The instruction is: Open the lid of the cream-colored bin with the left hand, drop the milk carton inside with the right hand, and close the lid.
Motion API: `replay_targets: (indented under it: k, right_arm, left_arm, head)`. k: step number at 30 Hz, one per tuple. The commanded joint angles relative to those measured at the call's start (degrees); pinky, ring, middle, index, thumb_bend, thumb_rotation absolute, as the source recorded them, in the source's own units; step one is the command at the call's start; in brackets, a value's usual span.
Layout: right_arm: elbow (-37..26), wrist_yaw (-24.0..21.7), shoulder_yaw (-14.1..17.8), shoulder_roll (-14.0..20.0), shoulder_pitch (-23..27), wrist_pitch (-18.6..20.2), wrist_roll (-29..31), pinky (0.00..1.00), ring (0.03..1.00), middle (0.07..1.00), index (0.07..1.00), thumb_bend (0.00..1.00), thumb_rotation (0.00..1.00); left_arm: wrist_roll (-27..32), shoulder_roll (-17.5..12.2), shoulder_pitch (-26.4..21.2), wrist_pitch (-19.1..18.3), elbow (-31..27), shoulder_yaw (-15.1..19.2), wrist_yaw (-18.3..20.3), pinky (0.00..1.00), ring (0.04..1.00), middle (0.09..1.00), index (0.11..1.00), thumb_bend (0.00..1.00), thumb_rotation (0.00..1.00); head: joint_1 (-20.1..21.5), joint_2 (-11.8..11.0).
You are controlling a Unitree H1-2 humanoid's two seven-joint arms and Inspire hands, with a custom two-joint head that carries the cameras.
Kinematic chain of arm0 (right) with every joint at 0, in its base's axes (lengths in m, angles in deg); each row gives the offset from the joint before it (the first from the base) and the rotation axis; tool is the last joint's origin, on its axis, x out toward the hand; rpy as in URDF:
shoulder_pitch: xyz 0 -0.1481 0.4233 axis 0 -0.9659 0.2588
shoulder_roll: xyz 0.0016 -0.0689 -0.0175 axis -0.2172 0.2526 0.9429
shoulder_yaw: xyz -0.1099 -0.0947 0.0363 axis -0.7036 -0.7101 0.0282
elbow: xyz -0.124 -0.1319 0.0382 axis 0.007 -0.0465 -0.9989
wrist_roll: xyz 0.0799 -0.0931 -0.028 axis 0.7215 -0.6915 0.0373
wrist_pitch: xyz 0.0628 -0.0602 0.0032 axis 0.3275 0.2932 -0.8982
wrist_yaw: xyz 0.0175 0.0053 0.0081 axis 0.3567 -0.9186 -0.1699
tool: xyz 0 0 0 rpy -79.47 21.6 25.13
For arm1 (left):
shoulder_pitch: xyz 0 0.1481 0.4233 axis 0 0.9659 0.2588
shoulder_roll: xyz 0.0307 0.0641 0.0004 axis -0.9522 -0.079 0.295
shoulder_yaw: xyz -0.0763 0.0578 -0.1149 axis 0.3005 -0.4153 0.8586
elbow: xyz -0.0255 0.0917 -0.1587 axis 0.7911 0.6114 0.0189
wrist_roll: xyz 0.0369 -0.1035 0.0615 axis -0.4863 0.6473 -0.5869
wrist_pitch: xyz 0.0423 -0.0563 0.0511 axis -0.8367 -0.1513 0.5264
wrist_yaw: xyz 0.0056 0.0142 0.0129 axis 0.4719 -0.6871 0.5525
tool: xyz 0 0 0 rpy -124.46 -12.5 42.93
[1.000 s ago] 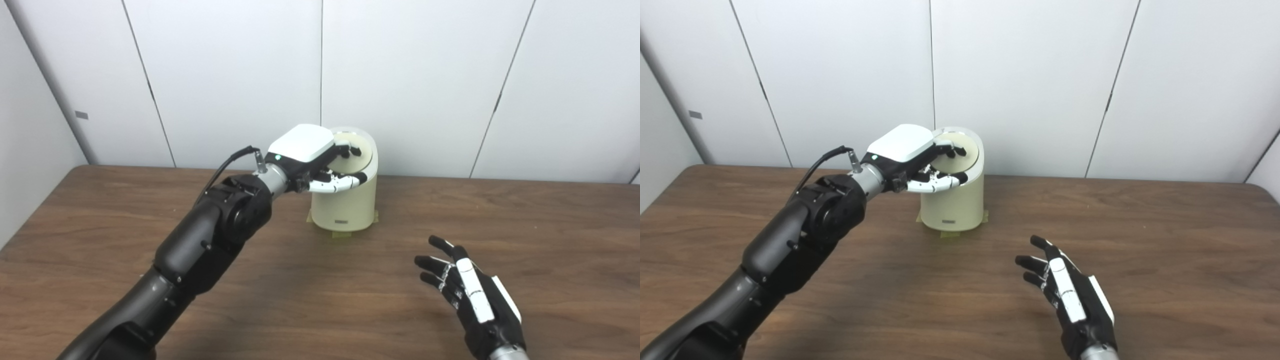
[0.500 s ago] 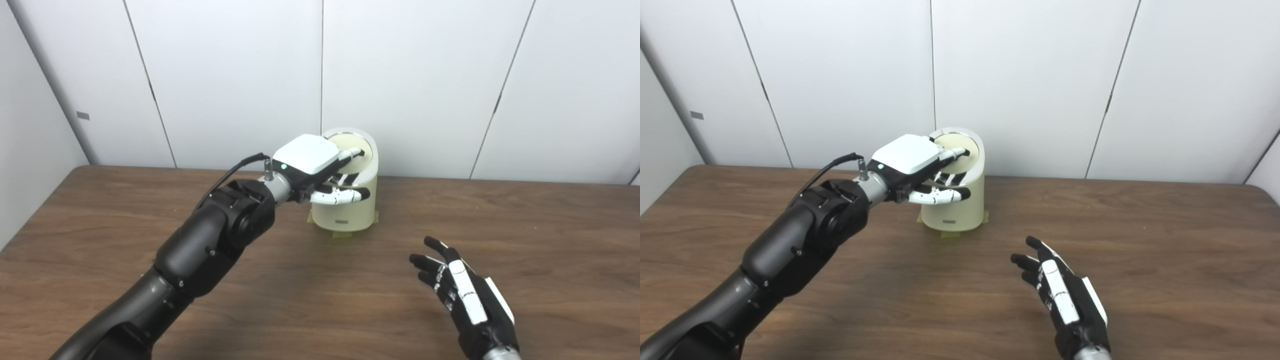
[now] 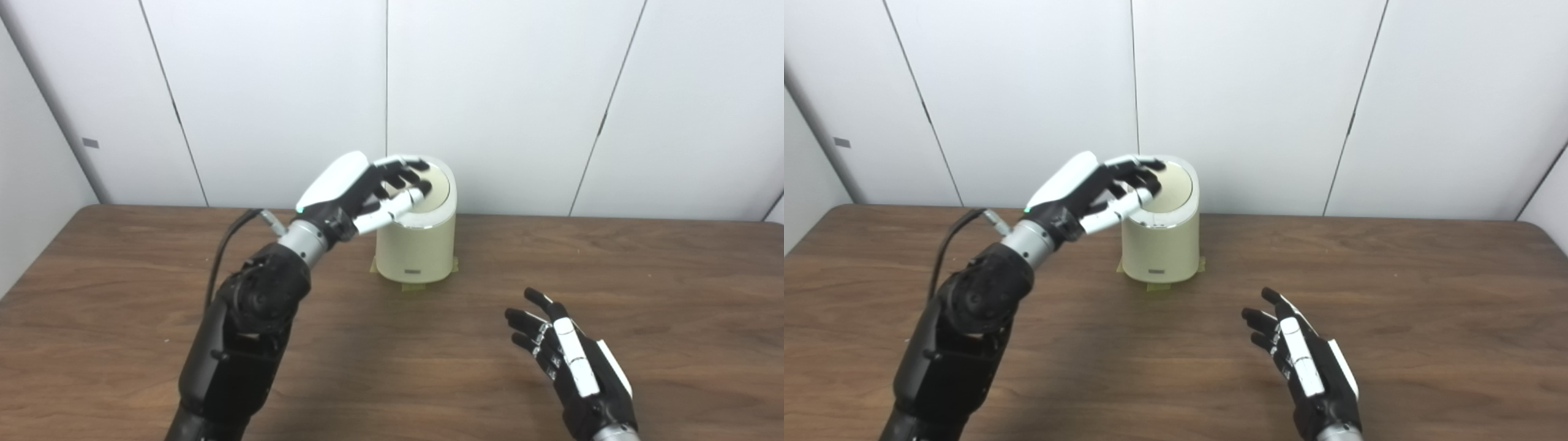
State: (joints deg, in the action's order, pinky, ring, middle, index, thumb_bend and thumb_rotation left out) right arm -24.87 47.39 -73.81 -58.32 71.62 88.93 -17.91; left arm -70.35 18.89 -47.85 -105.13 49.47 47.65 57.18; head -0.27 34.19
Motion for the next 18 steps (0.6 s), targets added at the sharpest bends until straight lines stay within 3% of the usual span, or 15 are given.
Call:
replay_targets:
  k: [1,5,8,14,18]
  right_arm:
    - [-2.25,0.21,0.81,-1.70,-0.37,-2.73,0.84,0.84,0.828,0.740,0.863,0.60,0.81]
    - [-0.95,0.75,1.24,-2.04,0.25,-5.23,0.08,0.79,0.831,0.787,0.840,0.59,0.75]
    - [0.79,1.65,1.48,-2.24,1.14,-7.44,-1.13,0.76,0.851,0.837,0.843,0.58,0.72]
    - [4.46,2.36,2.67,-2.37,3.62,-10.51,-2.75,0.76,0.873,0.876,0.893,0.60,0.76]
    - [7.51,3.02,2.92,-2.41,5.53,-12.07,-4.72,0.78,0.881,0.885,0.904,0.57,0.82]
  left_arm:
    - [3.90,0.61,2.05,-2.10,-4.04,2.02,-1.72,0.60,0.702,0.737,0.804,0.33,0.63]
    - [8.94,1.84,9.51,-5.40,-9.45,5.04,-3.16,0.65,0.715,0.754,0.826,0.32,0.66]
    - [12.17,1.64,15.45,-7.17,-11.20,7.30,-3.87,0.72,0.785,0.817,0.884,0.26,0.72]
    - [19.15,3.19,25.66,-4.67,-10.69,10.86,-7.41,0.82,0.855,0.884,0.920,0.27,0.82]
    - [24.21,4.29,29.30,-3.76,-8.27,11.72,-8.78,0.94,0.951,0.970,0.986,0.27,0.96]
  head:
    - [0.14,0.07]
    - [0.72,0.06]
    - [0.91,0.27]
    - [1.04,0.19]
    - [1.35,0.34]
